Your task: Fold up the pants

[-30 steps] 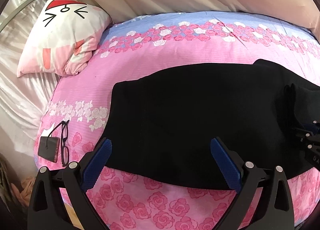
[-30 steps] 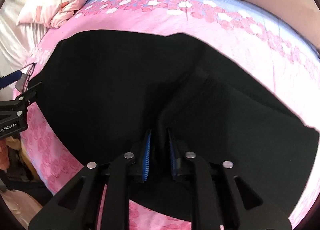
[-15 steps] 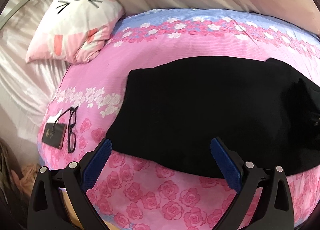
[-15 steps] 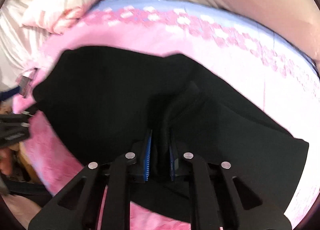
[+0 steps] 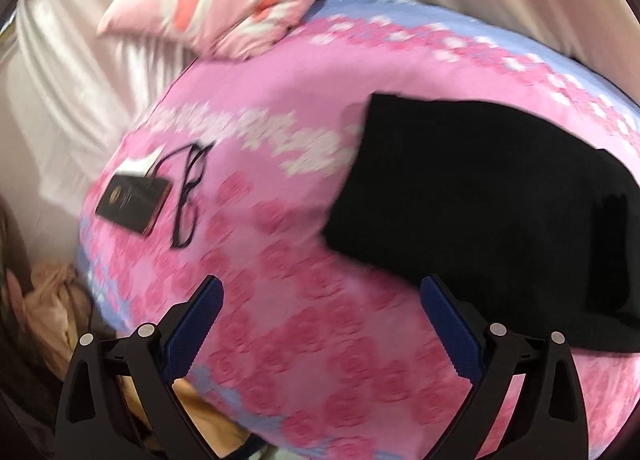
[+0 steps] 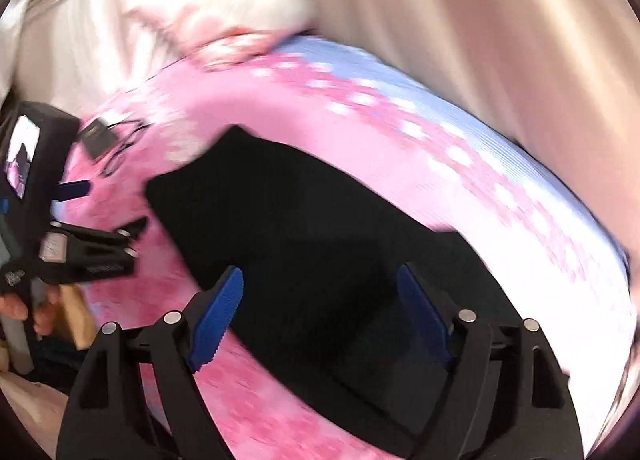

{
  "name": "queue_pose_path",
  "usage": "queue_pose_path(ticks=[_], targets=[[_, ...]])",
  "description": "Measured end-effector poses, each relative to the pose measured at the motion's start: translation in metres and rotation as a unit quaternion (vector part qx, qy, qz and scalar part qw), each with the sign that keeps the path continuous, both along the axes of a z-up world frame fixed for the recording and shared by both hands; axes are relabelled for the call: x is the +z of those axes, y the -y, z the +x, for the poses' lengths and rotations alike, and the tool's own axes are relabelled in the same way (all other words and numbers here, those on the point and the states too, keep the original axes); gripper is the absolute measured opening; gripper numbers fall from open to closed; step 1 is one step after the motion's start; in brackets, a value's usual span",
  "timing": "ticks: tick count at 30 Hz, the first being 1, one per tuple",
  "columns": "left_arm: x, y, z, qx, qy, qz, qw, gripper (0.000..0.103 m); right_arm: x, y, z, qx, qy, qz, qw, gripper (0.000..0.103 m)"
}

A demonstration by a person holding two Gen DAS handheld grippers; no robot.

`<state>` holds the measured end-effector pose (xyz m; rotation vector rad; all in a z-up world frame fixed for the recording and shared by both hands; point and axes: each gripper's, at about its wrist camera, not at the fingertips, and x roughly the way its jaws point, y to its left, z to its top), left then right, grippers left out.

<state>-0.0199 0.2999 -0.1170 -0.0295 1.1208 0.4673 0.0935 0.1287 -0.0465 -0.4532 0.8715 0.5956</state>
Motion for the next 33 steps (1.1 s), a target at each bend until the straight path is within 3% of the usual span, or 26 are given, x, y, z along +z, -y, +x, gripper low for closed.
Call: queue_pose_path(ticks=[6,8,14,16,17,19,20,21,23,28,33], targets=[[0.007,-0.033,-0.03,0.011,0.008,0.02,0.9997,0.097,-0.044,-0.104,-0.006,0.068,-0.018,-0.056,0.996,0.077],[0.005,-0.046,-0.039,0.031,-0.005,0.043,0.9986,0.096,-0.058,-0.132,-0.005,0.078,-0.023,-0.073,0.994,0.077],[0.002,-0.084,-0.069,0.075,-0.008,0.039,0.9964,0.096,-0.105,-0.185,0.005,0.098,-0.058,-0.134,0.984,0.076],[0.003,-0.091,-0.075,0.086,-0.009,0.039,0.9955,0.096,-0.112,-0.189,0.012,0.088,-0.064,-0.115,0.987,0.079],[0.004,-0.093,-0.076,0.09,-0.007,0.038,0.9952,0.096,-0.112,-0.186,0.017,0.082,-0.079,-0.105,0.988,0.076],[0.007,-0.095,-0.077,0.094,-0.004,0.038,0.9949,0.096,-0.108,-0.182,0.025,0.067,-0.089,-0.095,0.989,0.059],[0.01,-0.094,-0.075,0.092,-0.001,0.039,0.995,0.096,-0.104,-0.178,0.029,0.058,-0.097,-0.086,0.99,0.042],[0.012,-0.091,-0.072,0.088,0.001,0.04,0.9953,0.096,-0.098,-0.167,0.04,0.035,-0.118,-0.063,0.99,0.021],[0.017,-0.085,-0.066,0.076,0.006,0.044,0.9961,0.096,-0.087,-0.141,0.061,-0.011,-0.182,0.012,0.983,0.016],[0.037,-0.042,-0.031,0.006,0.036,0.048,0.9982,0.096,-0.031,-0.032,0.075,-0.102,-0.228,0.211,0.945,0.015],[0.06,0.047,0.017,-0.108,0.072,0.044,0.9906,0.096,0.017,0.136,0.055,-0.2,-0.206,0.374,0.882,0.016]])
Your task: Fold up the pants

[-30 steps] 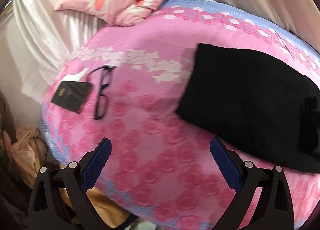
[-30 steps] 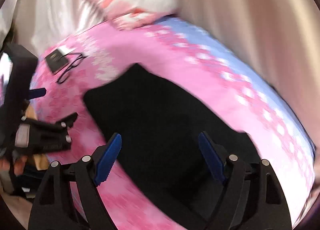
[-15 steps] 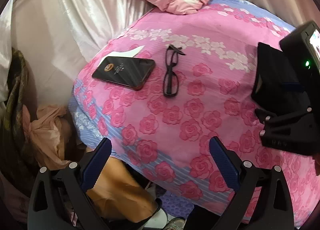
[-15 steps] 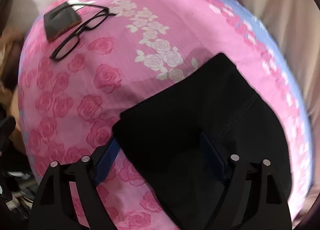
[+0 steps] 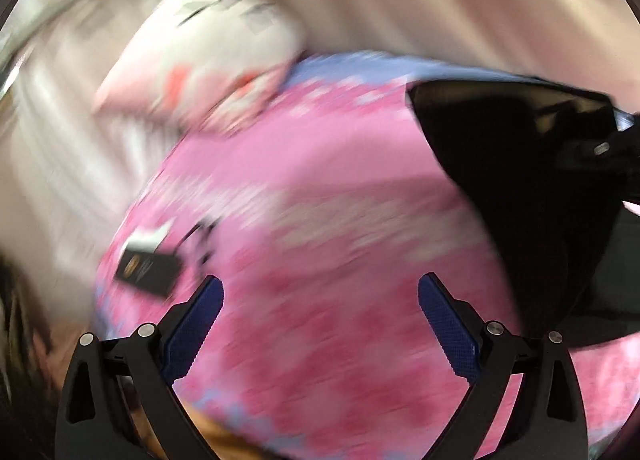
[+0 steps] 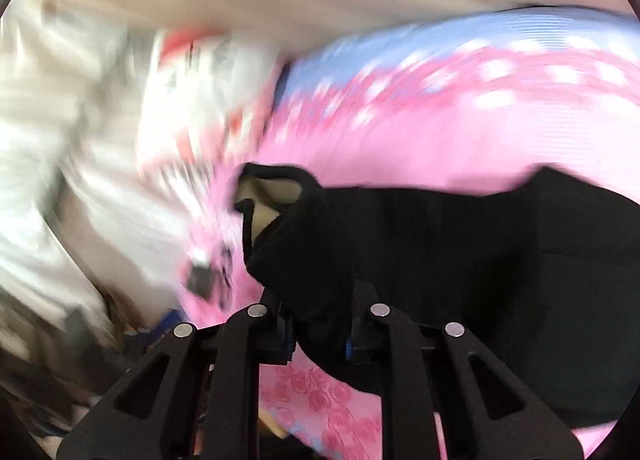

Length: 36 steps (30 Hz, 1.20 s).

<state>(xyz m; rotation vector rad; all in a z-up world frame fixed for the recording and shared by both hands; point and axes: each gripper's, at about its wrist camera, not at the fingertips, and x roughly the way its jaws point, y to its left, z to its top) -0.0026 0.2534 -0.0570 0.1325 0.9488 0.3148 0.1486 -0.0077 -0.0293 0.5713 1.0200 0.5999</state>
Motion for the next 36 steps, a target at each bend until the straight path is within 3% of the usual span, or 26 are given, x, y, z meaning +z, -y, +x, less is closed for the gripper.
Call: queue_pose_path(ticks=[2,4,8,9,10,12,13,15,17,22,25,29,30,32,34,36], targets=[[0.005,0.042,0.018,-0.043,0.006,-0.01,0.999,0.096,0.006,0.066,-0.018,-0.053,0.002,0.025,0.998,0.015],[0.005,0.081,0.032,-0.078,0.002,-0.025,0.9967,0.096,0.002,0.133,-0.044,-0.112,0.0,0.015,0.994,0.015],[-0.003,0.159,0.05,-0.136,-0.027,-0.055,0.9888,0.096,-0.06,0.235,-0.093,-0.206,-0.049,0.0,0.977,0.018],[-0.011,0.185,0.053,-0.156,-0.042,-0.055,0.9854,0.097,-0.094,0.251,-0.1,-0.216,-0.088,-0.035,0.972,0.021],[-0.017,0.201,0.054,-0.168,-0.054,-0.05,0.983,0.097,-0.123,0.262,-0.106,-0.216,-0.119,-0.034,0.968,0.022],[-0.032,0.235,0.057,-0.189,-0.076,-0.034,0.9784,0.097,-0.143,0.276,-0.12,-0.23,-0.111,0.047,0.966,0.024],[-0.039,0.249,0.056,-0.194,-0.086,-0.026,0.9769,0.097,-0.143,0.279,-0.124,-0.235,-0.113,0.067,0.963,0.027],[-0.048,0.268,0.055,-0.199,-0.097,-0.017,0.975,0.097,-0.136,0.281,-0.126,-0.229,-0.113,0.085,0.963,0.052],[-0.05,0.279,0.053,-0.2,-0.1,-0.016,0.9745,0.097,-0.12,0.283,-0.128,-0.223,-0.094,0.073,0.968,0.068],[-0.051,0.286,0.051,-0.183,-0.1,0.001,0.978,0.097,-0.074,0.299,-0.122,-0.229,-0.025,-0.012,0.973,0.075],[-0.051,0.275,0.056,-0.162,-0.099,-0.001,0.9818,0.097,-0.066,0.302,-0.098,-0.214,-0.019,-0.016,0.977,0.075],[-0.052,0.255,0.058,-0.132,-0.098,0.008,0.9864,0.097,-0.068,0.275,-0.049,-0.173,0.0,-0.085,0.981,0.075],[-0.051,0.249,0.058,-0.124,-0.097,0.012,0.9874,0.097,-0.078,0.268,-0.035,-0.165,-0.009,-0.104,0.981,0.063],[-0.05,0.235,0.058,-0.106,-0.098,0.014,0.9894,0.097,-0.095,0.256,-0.015,-0.131,-0.044,-0.121,0.983,0.022],[-0.048,0.22,0.06,-0.089,-0.098,0.013,0.9911,0.097,-0.065,0.253,-0.018,-0.129,0.004,-0.113,0.985,0.019],[-0.044,0.209,0.061,-0.076,-0.094,0.015,0.9926,0.097,-0.025,0.26,-0.034,-0.148,0.072,-0.121,0.979,0.017]])
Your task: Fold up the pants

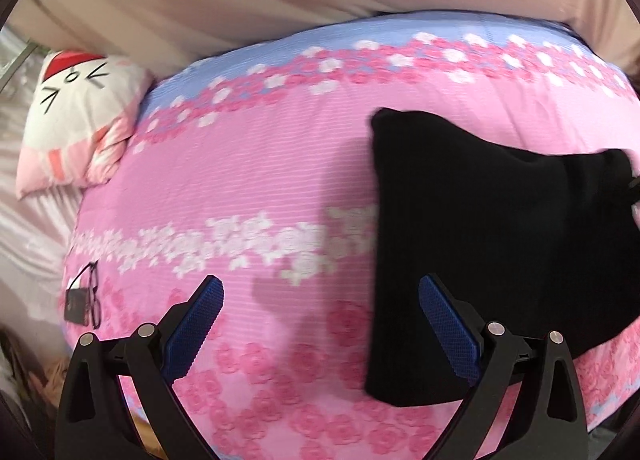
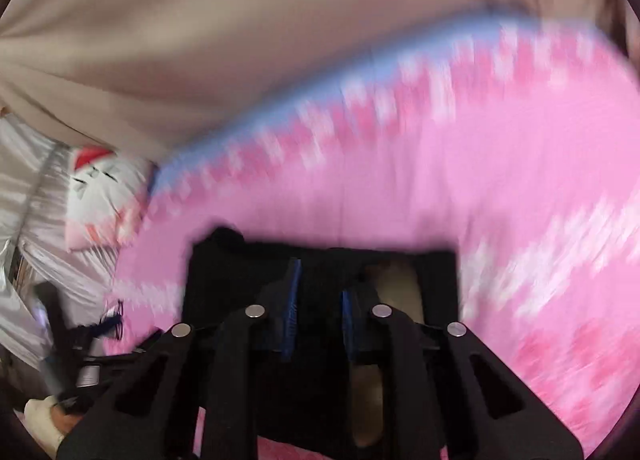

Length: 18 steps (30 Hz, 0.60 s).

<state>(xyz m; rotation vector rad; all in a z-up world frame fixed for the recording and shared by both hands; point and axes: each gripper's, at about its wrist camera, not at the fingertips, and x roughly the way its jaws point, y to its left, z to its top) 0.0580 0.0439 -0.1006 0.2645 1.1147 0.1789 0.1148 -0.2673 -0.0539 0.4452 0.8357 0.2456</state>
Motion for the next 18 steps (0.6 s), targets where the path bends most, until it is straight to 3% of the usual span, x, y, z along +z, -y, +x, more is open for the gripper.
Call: queue_pose_path(ticks=[1,3,4,5,7,8,9,10,11,13,14,16,18], targets=[[0.002,-0.005,0.0,0.006,0.006,0.002,1.0,0.097,-0.003,0.007,-0.001,-0.011,0.005,-0.016,1.0,0.017],[-0.005,-0.01,0.002,0.012,0.005,0.006,0.9999,0.097,-0.072,0.018,0.018,-0.005,-0.116,-0.08,0.99,0.019],[-0.012,-0.01,0.003,0.013,-0.004,0.005,0.9999,0.097,-0.087,0.021,0.018,0.0,-0.139,-0.072,0.988,0.019],[-0.022,-0.008,0.006,0.012,-0.022,0.009,0.9997,0.097,-0.081,0.029,0.014,-0.016,-0.125,-0.049,0.991,0.018],[-0.032,-0.004,0.006,0.008,-0.038,0.03,0.9988,0.097,-0.054,0.034,0.009,-0.051,-0.11,-0.044,0.992,0.037],[-0.032,-0.004,0.004,0.006,-0.035,0.032,0.9988,0.097,-0.038,0.037,0.003,-0.082,-0.089,-0.059,0.991,0.053],[-0.03,-0.003,0.001,0.001,-0.03,0.03,0.9991,0.097,-0.02,0.037,-0.005,-0.114,-0.059,-0.08,0.989,0.053],[-0.03,-0.003,0.0,-0.002,-0.029,0.027,0.9992,0.097,-0.007,0.033,-0.008,-0.106,-0.039,-0.074,0.991,0.051],[-0.031,-0.004,-0.001,-0.003,-0.03,0.026,0.9992,0.097,0.002,0.026,-0.005,-0.079,-0.029,-0.048,0.995,0.042],[-0.032,-0.006,-0.002,-0.004,-0.033,0.021,0.9992,0.097,0.009,-0.011,0.013,0.014,-0.04,0.031,0.999,0.039],[-0.032,-0.005,-0.001,-0.007,-0.033,0.021,0.9992,0.097,0.008,-0.039,0.022,0.065,-0.04,0.061,0.995,0.038],[-0.033,-0.005,-0.001,-0.014,-0.031,0.023,0.9991,0.097,-0.002,-0.089,0.037,0.134,-0.055,0.072,0.987,0.038],[-0.036,-0.006,0.0,-0.017,-0.035,0.026,0.9989,0.097,-0.033,-0.144,0.062,0.199,-0.094,0.078,0.972,0.038]])
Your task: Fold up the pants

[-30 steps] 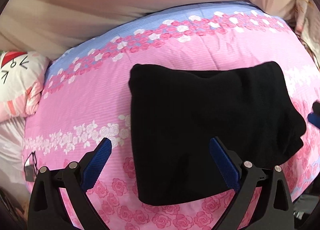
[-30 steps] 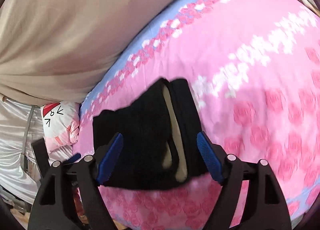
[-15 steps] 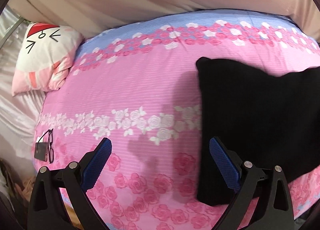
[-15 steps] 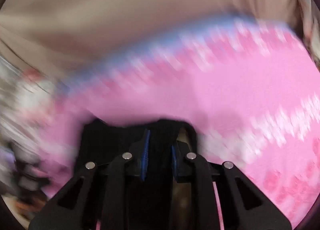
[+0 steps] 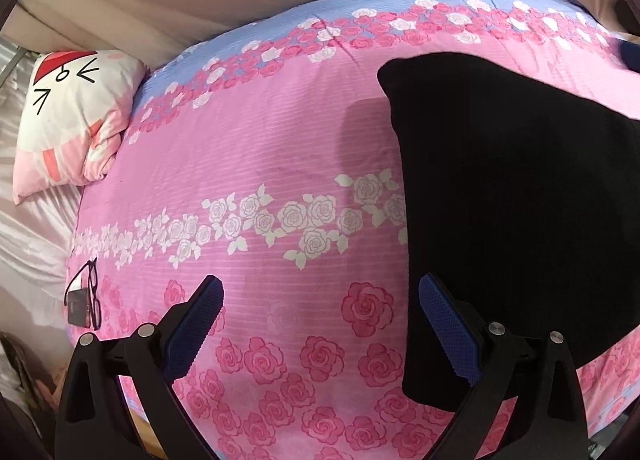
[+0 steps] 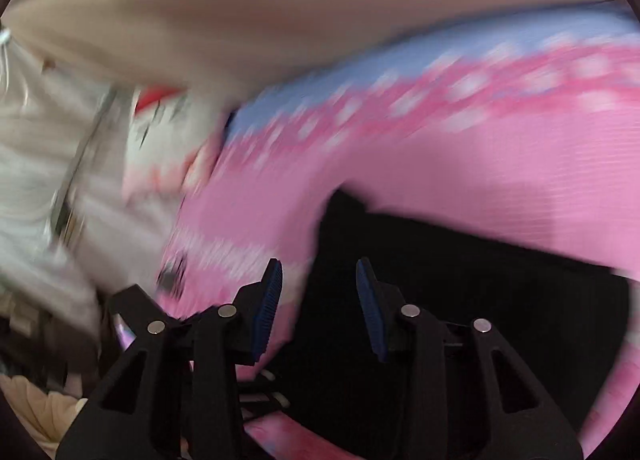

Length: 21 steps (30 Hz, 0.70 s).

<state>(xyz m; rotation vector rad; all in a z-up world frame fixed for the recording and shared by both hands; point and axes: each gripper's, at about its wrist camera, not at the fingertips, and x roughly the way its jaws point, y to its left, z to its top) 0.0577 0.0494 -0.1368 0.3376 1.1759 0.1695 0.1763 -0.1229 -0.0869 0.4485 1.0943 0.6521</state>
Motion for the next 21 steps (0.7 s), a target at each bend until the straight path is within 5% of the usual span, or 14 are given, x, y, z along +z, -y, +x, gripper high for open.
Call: queue_pose_path(ticks=[3,4,6,9,11,12,14,17,19,20,21], targets=[[-0.002,-0.001,0.0,-0.004,0.0,0.003,1.0,0.097,-0.057,-0.037,0.046,0.016,-0.037,-0.079,0.996,0.023],[-0.002,-0.001,0.0,-0.004,0.004,0.009,0.9999,0.097,-0.067,-0.031,0.058,-0.005,-0.051,-0.063,0.997,0.017],[-0.001,-0.002,0.002,-0.009,0.015,0.008,0.9998,0.097,-0.06,-0.014,0.066,-0.059,-0.071,-0.033,0.995,0.012],[-0.003,-0.005,0.01,-0.003,0.0,0.003,1.0,0.097,-0.021,0.001,0.038,-0.06,-0.009,-0.002,0.998,0.016],[-0.005,-0.009,0.009,0.001,-0.001,-0.007,1.0,0.097,-0.029,0.01,0.028,-0.063,0.0,-0.025,0.998,0.014],[-0.006,-0.011,0.008,0.004,0.001,-0.011,0.9999,0.097,-0.052,0.021,0.028,-0.079,-0.024,-0.095,0.992,0.012],[-0.009,-0.012,0.009,0.007,-0.003,-0.01,0.9999,0.097,-0.06,0.057,0.017,-0.13,-0.046,-0.067,0.988,0.008],[-0.004,-0.009,0.011,-0.002,-0.009,-0.003,1.0,0.097,-0.009,0.108,-0.024,-0.189,0.018,-0.034,0.981,0.02],[0.003,-0.005,0.01,-0.01,0.001,-0.009,0.9999,0.097,0.007,0.132,-0.056,-0.207,0.03,-0.057,0.976,0.06],[0.006,-0.003,0.01,-0.011,0.002,-0.01,0.9999,0.097,0.008,0.141,-0.074,-0.218,0.031,-0.099,0.97,0.071],[0.008,0.002,0.01,-0.013,0.003,-0.01,0.9999,0.097,0.008,0.141,-0.086,-0.212,0.033,-0.122,0.969,0.071]])
